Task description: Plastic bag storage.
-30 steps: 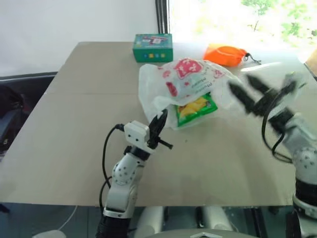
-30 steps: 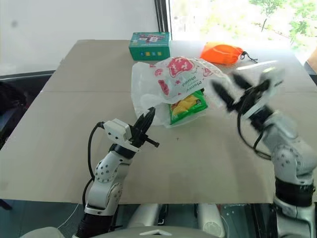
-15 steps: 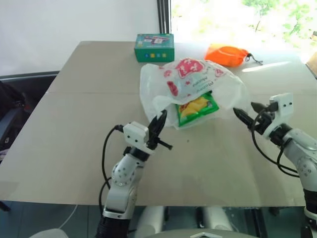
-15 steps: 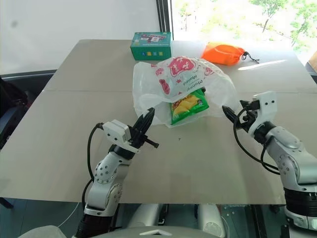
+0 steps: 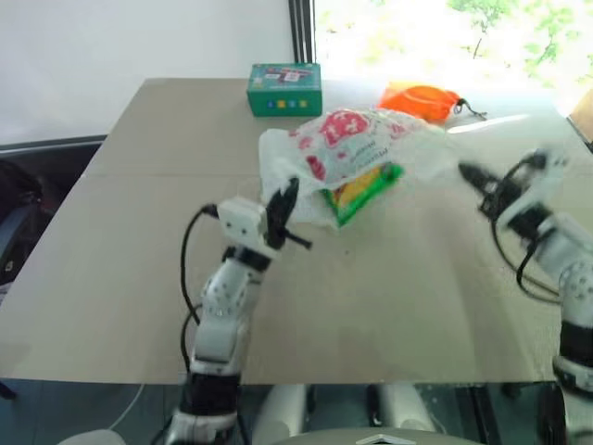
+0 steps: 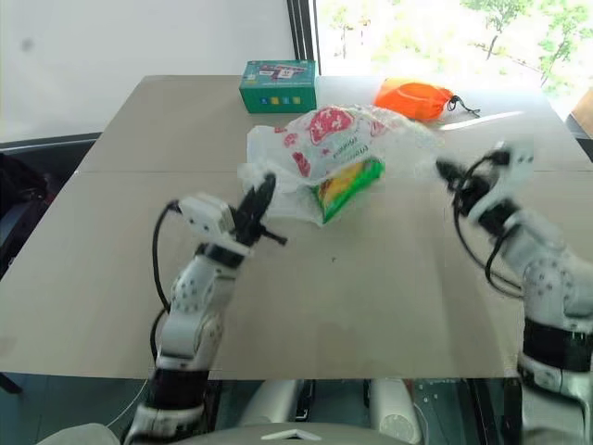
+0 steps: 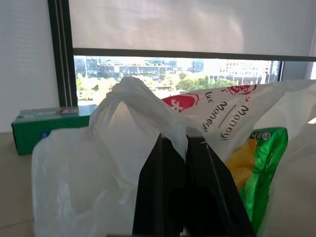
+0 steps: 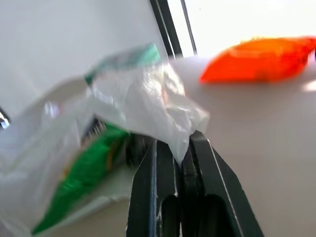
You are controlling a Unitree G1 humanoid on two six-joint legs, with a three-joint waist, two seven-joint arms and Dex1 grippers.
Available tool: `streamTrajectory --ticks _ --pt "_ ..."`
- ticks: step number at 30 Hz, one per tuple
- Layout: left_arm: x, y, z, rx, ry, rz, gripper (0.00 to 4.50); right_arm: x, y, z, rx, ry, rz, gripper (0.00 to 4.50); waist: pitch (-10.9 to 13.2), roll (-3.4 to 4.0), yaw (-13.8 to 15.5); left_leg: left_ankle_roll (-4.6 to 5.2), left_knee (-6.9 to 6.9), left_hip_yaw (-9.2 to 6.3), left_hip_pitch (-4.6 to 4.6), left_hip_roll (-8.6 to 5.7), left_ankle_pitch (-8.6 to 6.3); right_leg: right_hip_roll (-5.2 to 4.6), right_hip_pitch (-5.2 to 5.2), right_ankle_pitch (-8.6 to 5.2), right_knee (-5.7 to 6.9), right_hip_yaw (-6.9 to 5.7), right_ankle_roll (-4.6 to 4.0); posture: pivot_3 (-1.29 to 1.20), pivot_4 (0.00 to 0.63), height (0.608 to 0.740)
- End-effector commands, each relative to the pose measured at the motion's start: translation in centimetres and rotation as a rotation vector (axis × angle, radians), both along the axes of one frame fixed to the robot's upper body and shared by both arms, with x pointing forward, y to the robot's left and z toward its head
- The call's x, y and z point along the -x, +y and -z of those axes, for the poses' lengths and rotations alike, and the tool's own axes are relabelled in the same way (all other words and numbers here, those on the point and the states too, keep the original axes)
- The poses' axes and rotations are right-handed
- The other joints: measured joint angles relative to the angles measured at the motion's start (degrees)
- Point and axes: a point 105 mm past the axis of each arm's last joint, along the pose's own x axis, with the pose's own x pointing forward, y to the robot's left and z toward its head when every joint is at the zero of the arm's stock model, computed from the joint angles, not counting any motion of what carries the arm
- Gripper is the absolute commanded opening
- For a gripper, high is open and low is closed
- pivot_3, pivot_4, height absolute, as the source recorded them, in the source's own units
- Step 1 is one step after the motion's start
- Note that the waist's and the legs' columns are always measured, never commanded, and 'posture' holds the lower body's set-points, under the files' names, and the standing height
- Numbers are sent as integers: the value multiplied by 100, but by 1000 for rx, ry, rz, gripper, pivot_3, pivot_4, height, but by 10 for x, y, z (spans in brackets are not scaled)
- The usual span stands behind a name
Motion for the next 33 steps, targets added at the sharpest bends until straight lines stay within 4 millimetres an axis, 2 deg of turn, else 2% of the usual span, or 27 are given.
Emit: streamTrajectory --ticks 1,3,6,8,10,12,15,20,24,27,29,30,31,33 --pt "-26 37 -72 156 -124 -84 0 3 -14 -70 -132 -220 31 112 6 -13 0 0 3 -10 -3 0 3 3 2 4 -2 -9 -3 0 150 740" --pt "-37 45 -113 139 -202 -93 0 0 -17 -95 -167 -290 28 112 5 -12 -3 -22 8 -15 -4 -2 16 4 11 3 -15 -17 -3 0 150 740" --pt "-45 58 -168 154 -300 -100 0 -7 -21 -115 -162 -347 42 112 7 -14 -18 -26 -6 -2 -17 -20 18 -11 -4 1 -29 -14 1 0 150 740" --pt "-48 62 -182 115 -345 -111 0 -10 -21 -118 -143 -366 34 112 7 -14 -32 -27 -15 -1 -44 -25 18 -21 -26 1 -28 -17 5 0 150 740" --pt "-47 61 -185 44 -379 -110 0 -10 -21 -117 -135 -373 29 112 6 -12 -84 -29 -18 3 -83 -31 19 -39 -71 0 -25 -26 5 0 150 740" --pt "-45 60 -174 7 -373 -105 0 -8 -23 -112 -126 -367 26 112 6 -11 -141 -30 -19 6 -98 -33 20 -62 -98 0 -15 -40 6 0 150 740" --pt "-36 55 -144 -43 -340 -82 0 0 -23 -97 -97 -329 -5 112 4 -9 -203 -30 -49 7 -96 -35 20 -83 -104 0 -22 -61 5 0 150 740" --pt "16 53 -72 -94 -180 -11 0 30 -26 -34 5 -127 -100 112 4 -10 -282 -30 -66 -5 -104 -34 19 -102 -110 0 -20 -66 5 0 150 740" --pt "41 76 -32 -79 -22 -74 0 42 -39 4 19 7 -81 112 3 -9 -271 -29 -59 15 -102 -31 19 -101 -102 0 -27 -51 6 0 150 740" --pt "57 75 -2 -72 74 -70 0 52 -36 33 -8 99 -135 926 3 -8 -195 -25 -18 28 -84 -23 21 -96 -84 -2 -25 -37 9 0 150 740" --pt "64 70 18 -96 128 -54 0 62 -29 51 -10 163 -202 1765 7 -6 -125 10 -12 26 -37 -20 13 -70 -43 8 -5 -34 10 0 150 740" --pt "68 65 28 -103 153 -29 539 69 -24 60 -6 201 -247 2250 10 -6 -112 16 -13 24 27 -19 10 -67 22 7 -9 -34 9 0 150 740" --pt "72 62 36 -107 171 -9 803 74 -21 68 -3 232 -278 2750 15 -4 -74 17 -14 23 54 -17 10 -65 51 7 -15 -34 8 0 150 740" --pt "84 56 59 -122 235 22 1733 91 -19 94 43 334 -334 3778 13 -1 -7 18 -18 25 109 -9 9 -57 113 5 -31 -33 7 0 150 740"
